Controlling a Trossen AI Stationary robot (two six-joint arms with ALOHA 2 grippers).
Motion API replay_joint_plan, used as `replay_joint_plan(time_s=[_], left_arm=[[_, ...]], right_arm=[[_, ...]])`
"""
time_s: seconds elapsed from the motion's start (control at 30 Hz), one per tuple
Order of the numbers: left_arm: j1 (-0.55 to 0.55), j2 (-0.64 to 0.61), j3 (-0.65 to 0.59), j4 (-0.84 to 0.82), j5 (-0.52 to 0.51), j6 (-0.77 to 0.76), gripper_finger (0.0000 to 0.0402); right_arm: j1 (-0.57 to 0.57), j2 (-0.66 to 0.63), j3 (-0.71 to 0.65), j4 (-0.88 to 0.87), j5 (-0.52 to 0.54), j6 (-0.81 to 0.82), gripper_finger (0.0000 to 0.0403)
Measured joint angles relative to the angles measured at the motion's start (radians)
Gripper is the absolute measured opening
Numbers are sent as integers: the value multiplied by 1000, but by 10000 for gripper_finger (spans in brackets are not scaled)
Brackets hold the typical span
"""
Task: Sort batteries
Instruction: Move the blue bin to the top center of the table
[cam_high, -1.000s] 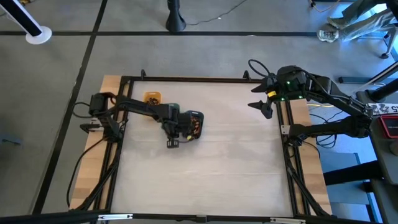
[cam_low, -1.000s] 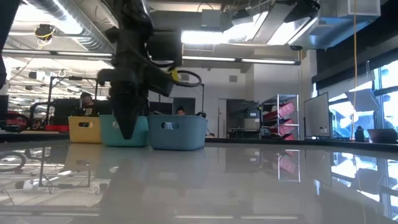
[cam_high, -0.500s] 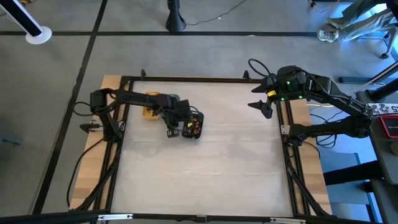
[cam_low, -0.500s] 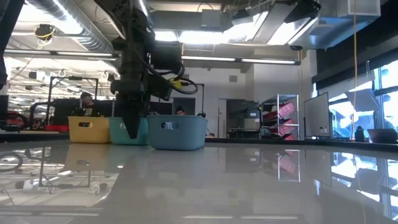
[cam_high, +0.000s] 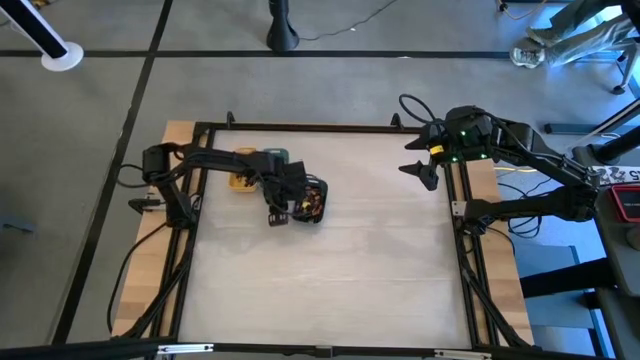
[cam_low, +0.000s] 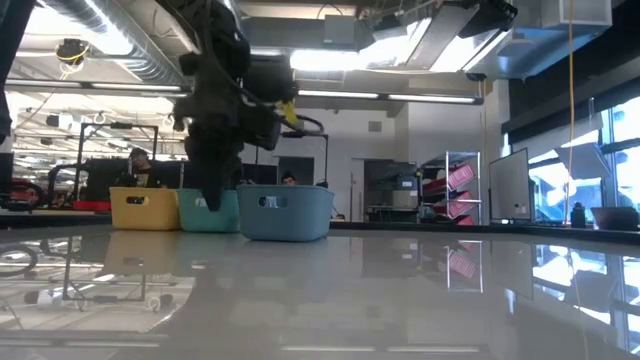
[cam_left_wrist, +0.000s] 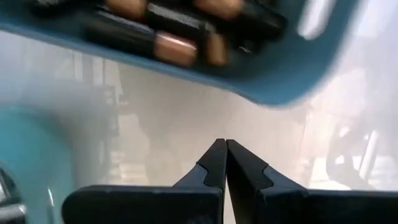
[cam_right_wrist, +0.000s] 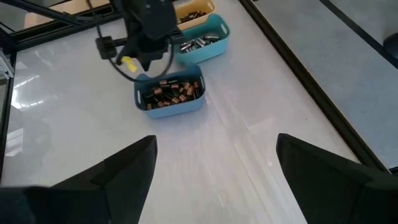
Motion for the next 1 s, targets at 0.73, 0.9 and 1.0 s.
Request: replay_joint_plan(time_s=[0.73, 0.9, 1.0], left_arm=[[-236, 53, 143, 195, 19, -68, 1], [-224, 109, 144, 205, 37, -53, 1], [-213, 126, 149, 255, 33, -50, 1]], right_arm=[[0, 0, -119, 143, -62, 1, 331], [0, -1, -119, 207, -99, 0, 331], [0, -1, -119, 199, -98, 1, 331]])
